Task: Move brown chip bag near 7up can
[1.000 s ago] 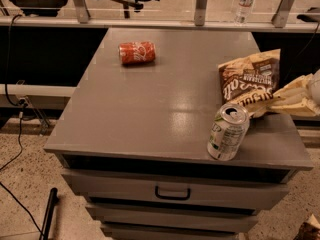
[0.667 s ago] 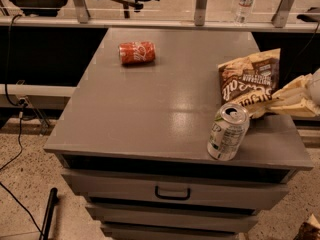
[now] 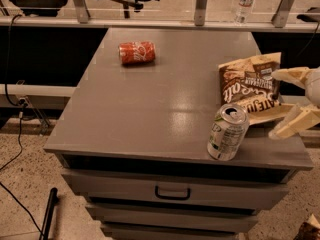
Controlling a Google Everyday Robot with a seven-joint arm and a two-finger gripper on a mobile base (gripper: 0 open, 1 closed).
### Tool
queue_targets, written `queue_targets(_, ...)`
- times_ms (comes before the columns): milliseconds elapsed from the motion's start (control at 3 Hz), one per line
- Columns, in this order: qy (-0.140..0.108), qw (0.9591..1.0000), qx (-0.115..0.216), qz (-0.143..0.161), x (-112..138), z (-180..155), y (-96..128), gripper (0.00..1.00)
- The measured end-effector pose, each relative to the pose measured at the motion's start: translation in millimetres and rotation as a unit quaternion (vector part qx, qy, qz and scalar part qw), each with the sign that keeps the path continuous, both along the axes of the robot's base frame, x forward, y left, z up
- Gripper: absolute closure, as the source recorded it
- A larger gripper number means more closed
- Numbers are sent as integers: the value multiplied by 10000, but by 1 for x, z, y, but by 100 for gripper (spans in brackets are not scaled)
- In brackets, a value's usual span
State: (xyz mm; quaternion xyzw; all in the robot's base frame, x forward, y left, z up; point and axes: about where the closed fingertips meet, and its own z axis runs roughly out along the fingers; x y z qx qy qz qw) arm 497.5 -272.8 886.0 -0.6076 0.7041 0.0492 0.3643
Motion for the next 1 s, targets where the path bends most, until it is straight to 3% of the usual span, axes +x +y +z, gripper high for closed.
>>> queue_targets(333,-103,9999,-136,-4,0,11,-5,0)
queue_targets(1000,-537,9971,-527,-125,-3,64,-35,0)
